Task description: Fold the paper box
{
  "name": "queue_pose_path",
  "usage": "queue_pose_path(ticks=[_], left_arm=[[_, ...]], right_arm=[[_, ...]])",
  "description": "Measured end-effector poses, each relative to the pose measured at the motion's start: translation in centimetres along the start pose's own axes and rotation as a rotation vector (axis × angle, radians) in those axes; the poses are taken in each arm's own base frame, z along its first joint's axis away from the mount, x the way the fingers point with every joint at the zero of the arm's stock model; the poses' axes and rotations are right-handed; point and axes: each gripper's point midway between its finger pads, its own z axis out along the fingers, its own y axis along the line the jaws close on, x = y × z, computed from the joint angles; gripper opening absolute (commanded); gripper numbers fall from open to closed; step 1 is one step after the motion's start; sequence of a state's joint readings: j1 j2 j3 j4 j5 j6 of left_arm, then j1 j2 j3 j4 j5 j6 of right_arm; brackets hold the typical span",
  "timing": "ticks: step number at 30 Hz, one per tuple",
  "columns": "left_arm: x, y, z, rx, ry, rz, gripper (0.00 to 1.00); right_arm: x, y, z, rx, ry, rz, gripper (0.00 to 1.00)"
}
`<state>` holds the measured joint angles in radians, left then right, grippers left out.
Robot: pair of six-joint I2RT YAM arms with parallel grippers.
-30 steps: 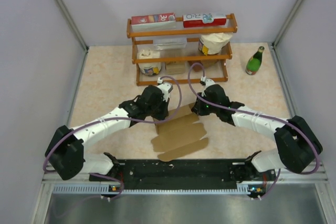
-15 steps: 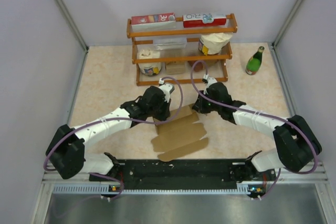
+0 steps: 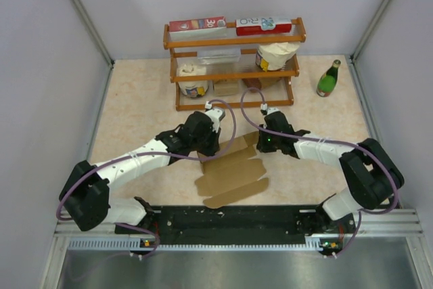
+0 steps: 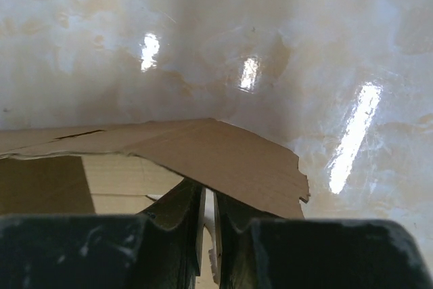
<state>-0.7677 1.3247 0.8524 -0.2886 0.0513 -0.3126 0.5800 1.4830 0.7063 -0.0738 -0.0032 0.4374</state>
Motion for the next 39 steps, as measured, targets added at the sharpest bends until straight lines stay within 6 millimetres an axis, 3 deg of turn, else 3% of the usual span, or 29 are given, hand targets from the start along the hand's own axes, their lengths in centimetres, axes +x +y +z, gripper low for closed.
queue_pose_path(ticks=[11, 39], left_arm=[[0.0, 0.0, 0.0, -0.001, 0.0, 0.0, 0.0], [0.3, -0.1, 0.2, 0.0, 0.007, 0.005, 0.0]], right_arm=[[0.9, -0.7, 0.9, 0.027, 0.03, -0.011, 0.09], [1.3, 0.7, 0.9, -0.083, 0.067, -0.007, 0.09]])
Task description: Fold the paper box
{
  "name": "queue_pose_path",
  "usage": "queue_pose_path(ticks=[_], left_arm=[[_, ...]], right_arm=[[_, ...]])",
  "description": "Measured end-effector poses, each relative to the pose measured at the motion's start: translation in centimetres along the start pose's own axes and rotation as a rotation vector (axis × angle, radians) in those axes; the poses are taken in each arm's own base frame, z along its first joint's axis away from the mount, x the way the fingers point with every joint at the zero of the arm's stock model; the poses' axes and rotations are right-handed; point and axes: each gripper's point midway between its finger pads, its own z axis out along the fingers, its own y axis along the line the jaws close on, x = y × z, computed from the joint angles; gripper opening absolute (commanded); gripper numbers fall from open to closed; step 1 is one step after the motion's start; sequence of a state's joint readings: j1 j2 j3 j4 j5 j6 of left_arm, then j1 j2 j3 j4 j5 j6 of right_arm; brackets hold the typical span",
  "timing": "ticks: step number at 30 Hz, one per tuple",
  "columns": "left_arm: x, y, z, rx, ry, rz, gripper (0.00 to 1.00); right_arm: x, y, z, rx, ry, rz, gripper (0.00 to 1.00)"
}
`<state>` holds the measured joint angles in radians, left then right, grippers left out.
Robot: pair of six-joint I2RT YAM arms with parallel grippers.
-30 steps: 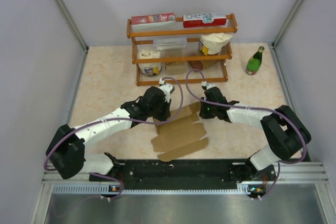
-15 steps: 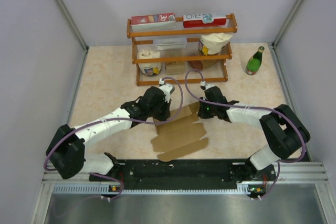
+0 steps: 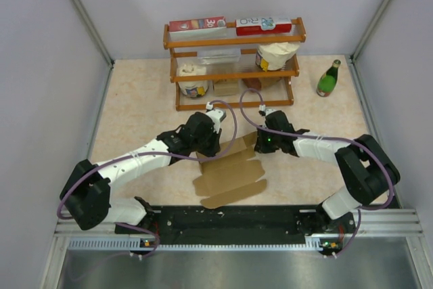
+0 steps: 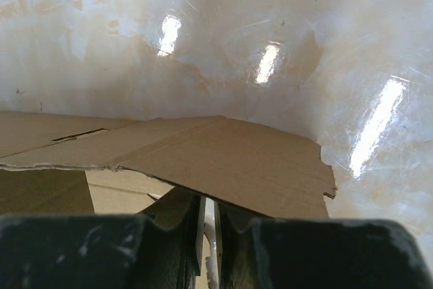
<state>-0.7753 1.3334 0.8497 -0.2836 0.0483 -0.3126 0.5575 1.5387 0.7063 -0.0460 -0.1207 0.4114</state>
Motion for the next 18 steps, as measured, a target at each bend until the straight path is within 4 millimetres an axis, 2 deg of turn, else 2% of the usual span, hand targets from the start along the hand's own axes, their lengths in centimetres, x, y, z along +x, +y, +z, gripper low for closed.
queue_pose_path(ticks=[10, 18], left_arm=[[0.1, -0.1, 0.0, 0.002, 0.002, 0.003, 0.0], [0.1, -0.1, 0.1, 0.002, 0.002, 0.003, 0.0]], right_arm=[[-0.4, 0.6, -0.5, -0.053, 0.002, 0.026, 0.1], [-0.5, 2.6, -0.8, -0.157, 0.01, 0.045, 0.1]])
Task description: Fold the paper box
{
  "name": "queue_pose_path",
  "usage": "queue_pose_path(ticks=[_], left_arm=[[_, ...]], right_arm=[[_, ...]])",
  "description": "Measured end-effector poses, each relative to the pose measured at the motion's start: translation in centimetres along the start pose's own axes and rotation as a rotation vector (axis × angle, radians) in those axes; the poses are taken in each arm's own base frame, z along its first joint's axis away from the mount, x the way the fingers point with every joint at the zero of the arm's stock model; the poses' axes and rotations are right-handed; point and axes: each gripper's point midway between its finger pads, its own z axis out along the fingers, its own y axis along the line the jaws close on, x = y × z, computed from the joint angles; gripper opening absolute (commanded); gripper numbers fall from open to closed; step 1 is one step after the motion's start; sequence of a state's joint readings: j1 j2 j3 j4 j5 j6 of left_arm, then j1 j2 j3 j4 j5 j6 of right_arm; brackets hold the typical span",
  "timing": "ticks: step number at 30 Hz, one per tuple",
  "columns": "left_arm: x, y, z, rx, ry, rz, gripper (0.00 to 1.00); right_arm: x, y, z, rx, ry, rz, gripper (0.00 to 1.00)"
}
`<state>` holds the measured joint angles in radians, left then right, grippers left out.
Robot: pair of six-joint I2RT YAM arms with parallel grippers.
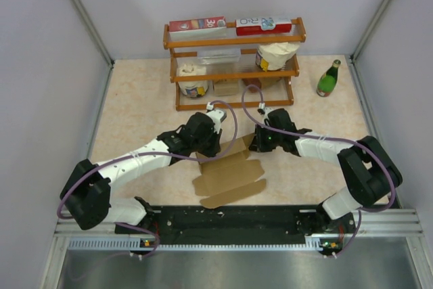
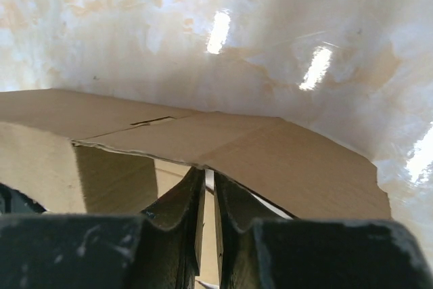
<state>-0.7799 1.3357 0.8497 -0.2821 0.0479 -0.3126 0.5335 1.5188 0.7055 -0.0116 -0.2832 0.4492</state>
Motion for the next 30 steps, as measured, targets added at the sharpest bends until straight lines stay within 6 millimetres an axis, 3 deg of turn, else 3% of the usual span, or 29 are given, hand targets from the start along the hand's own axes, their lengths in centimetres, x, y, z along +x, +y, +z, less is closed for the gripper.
queue_pose_path(ticks=[12, 30], left_arm=[[0.1, -0.1, 0.0, 0.001, 0.0, 0.001, 0.0], [0.1, 0.0, 0.1, -0.003, -0.004, -0.001, 0.0]], right_arm=[[-0.5, 2.3, 0.1, -0.122, -0.009, 0.015, 0.1], [0.7, 3.0, 1.2, -0.198, 0.041, 0.048, 0.09]])
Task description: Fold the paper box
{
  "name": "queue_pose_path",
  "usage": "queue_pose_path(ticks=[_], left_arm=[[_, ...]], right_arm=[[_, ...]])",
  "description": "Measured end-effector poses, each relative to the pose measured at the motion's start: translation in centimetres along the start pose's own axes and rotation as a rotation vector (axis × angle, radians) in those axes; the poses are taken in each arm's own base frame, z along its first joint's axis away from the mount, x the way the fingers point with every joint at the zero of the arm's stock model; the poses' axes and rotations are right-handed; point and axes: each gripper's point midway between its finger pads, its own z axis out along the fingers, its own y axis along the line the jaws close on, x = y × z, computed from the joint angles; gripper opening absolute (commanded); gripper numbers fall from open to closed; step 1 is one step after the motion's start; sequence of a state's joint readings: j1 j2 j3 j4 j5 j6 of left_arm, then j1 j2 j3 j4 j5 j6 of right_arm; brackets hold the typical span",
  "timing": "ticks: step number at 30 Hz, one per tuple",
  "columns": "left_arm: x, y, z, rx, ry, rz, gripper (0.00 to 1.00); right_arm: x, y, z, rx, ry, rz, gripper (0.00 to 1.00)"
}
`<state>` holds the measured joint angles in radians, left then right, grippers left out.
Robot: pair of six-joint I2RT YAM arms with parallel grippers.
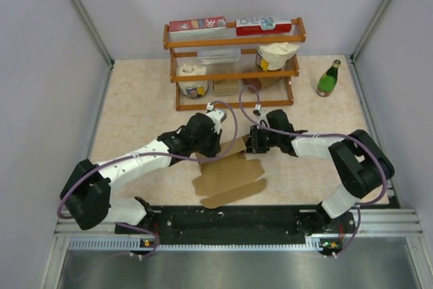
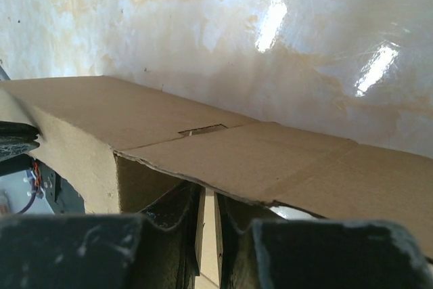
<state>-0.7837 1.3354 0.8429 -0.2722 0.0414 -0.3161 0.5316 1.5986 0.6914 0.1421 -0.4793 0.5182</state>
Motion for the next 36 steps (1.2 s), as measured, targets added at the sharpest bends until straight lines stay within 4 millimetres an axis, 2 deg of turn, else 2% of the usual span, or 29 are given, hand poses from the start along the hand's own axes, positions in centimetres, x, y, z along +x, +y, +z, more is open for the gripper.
queue_pose_path(ticks=[18, 27, 36], left_arm=[[0.0, 0.0, 0.1, -0.002, -0.004, 0.002, 0.0], [0.0, 0.0, 0.1, -0.002, -0.003, 0.002, 0.0], [0.0, -0.1, 0.0, 0.0, -0.002, 0.004, 0.0]], right_arm=[[1.5, -1.0, 0.8, 0.011, 0.054, 0.027, 0.09], [1.5, -1.2, 0.8, 0.013, 0.057, 0.027, 0.09], [1.5, -2.6, -1.2, 0.142, 0.044, -0.015, 0.12]])
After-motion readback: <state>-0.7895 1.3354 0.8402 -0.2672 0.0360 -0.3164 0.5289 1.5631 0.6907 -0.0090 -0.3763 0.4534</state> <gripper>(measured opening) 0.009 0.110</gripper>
